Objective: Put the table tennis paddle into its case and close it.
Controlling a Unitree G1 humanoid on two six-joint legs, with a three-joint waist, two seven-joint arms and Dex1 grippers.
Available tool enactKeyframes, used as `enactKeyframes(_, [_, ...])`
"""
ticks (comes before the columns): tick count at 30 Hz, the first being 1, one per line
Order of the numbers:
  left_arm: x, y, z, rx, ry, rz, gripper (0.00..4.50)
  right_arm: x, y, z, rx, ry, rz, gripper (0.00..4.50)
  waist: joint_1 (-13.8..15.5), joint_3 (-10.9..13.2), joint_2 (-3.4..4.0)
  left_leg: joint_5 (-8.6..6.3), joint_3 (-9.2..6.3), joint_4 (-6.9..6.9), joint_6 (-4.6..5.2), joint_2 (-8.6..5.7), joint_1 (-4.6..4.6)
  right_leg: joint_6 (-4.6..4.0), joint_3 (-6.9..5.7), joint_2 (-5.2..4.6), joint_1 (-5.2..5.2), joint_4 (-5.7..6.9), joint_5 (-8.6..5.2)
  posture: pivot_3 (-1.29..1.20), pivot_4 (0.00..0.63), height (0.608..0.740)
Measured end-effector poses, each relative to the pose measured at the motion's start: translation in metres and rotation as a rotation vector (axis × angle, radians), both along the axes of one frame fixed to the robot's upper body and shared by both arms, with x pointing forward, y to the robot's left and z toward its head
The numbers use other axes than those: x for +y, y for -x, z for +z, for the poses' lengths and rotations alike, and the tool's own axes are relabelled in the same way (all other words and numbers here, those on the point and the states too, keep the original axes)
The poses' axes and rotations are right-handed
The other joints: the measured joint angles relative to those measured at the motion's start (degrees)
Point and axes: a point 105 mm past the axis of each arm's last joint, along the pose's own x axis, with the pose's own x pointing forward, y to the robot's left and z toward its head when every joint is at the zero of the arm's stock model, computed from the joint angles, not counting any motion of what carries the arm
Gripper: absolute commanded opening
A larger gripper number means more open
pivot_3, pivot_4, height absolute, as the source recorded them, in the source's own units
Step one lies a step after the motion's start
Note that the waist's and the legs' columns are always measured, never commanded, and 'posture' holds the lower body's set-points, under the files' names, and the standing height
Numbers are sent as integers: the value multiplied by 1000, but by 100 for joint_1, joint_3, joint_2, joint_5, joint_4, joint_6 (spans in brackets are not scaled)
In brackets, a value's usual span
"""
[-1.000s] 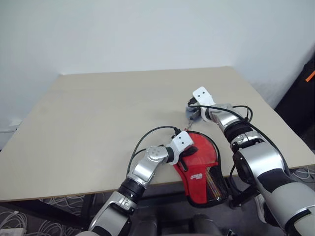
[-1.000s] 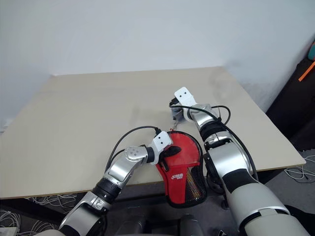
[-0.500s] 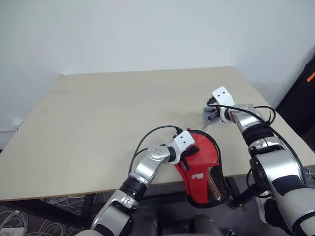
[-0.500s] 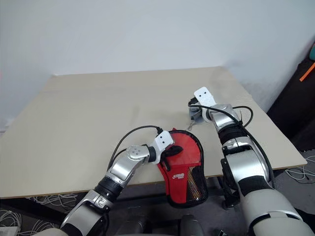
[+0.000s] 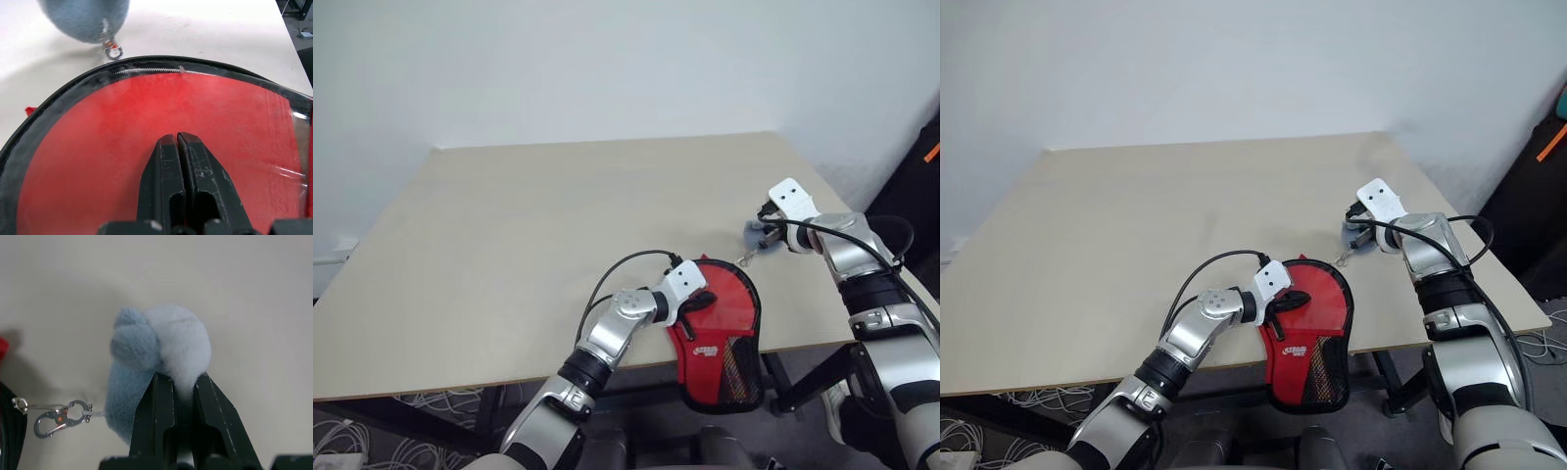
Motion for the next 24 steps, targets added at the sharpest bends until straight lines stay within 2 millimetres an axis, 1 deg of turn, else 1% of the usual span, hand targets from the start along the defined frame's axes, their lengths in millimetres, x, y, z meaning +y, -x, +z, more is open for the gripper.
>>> enactKeyframes(7, [-1,0,-1,2,2,-11,0,-3,10,5,-2,16,15,7,8,0,0,0,-1,1,0,0,0,1,-1,-1,1,-1,-1,0,0,740])
enactKeyframes(12, [-1,-1,-1,4,-1,-16,0,-6,19,-1,14,27,13,7,4,0,-1,0,1,1,0,0,1,2,-1,-1,1,-1,-1,0,0,740])
enactKeyframes(24, [1,-5,-1,1,-3,-12,0,-4,39,-4,24,49,57,7,2,0,-2,0,2,2,0,0,3,2,0,0,2,-1,-2,0,0,740])
